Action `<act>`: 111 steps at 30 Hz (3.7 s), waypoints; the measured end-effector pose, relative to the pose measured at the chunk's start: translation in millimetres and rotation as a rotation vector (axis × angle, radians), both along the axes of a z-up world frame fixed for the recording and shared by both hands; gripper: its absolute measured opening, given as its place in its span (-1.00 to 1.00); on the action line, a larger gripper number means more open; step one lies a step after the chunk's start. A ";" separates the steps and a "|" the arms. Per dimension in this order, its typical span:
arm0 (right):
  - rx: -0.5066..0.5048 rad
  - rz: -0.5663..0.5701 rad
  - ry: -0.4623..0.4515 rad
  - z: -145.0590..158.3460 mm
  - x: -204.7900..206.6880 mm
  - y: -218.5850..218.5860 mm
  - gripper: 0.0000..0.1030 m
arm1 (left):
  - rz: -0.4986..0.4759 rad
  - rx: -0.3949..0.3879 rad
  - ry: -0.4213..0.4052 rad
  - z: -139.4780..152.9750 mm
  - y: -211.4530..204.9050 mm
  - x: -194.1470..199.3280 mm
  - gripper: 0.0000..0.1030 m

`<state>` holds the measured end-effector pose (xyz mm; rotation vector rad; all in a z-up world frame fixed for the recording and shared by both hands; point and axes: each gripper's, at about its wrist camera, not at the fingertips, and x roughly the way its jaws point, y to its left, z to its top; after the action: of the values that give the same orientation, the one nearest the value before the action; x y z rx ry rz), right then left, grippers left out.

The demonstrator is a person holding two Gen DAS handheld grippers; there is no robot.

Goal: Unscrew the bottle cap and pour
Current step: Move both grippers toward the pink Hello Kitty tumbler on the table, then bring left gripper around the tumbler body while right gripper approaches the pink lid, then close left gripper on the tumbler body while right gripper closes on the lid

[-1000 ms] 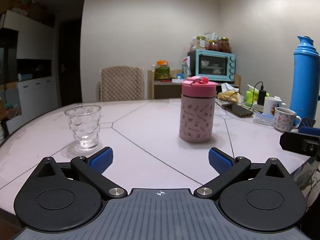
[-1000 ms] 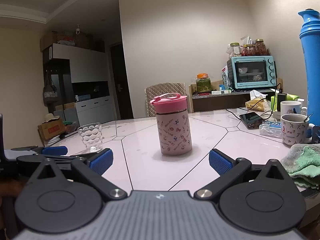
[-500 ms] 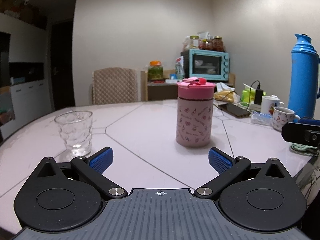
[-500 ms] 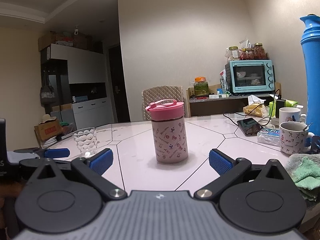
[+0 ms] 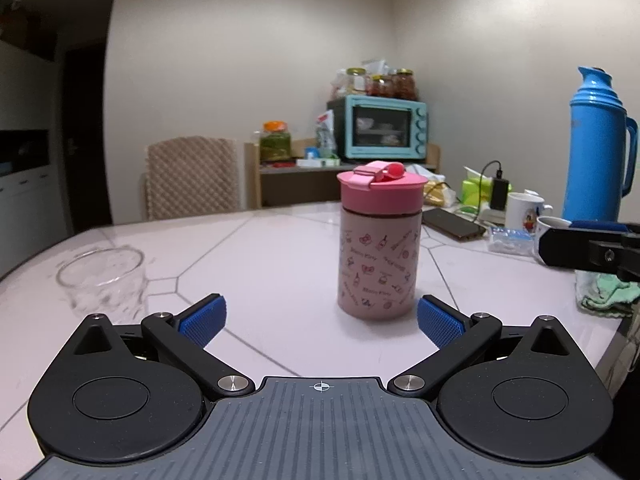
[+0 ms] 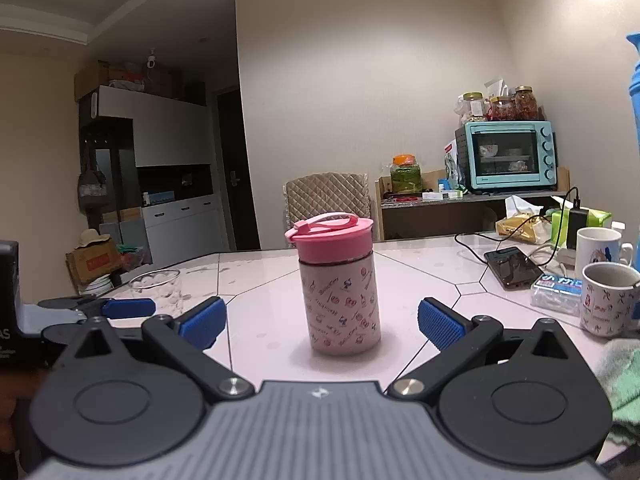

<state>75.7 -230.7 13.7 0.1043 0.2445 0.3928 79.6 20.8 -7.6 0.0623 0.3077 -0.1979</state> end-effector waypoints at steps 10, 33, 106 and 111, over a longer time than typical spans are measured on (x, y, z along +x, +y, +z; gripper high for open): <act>0.001 -0.008 -0.001 2.1 23.4 2.6 1.00 | -0.114 0.012 0.001 0.3 -3.5 34.8 1.00; -0.037 0.052 -0.008 3.3 70.6 3.1 1.00 | -0.321 0.003 -0.002 -6.8 -4.0 99.0 1.00; -0.085 0.219 0.011 -8.0 154.0 22.3 1.00 | -0.589 -0.046 -0.027 -21.9 -11.8 187.1 0.77; -0.091 0.223 0.009 -7.3 155.2 25.4 1.00 | -0.588 -0.047 -0.023 -21.3 -12.1 188.2 0.74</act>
<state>230.9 -205.3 6.4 -0.0115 0.2838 0.6021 267.8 8.7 -28.9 0.1079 0.2553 -0.7872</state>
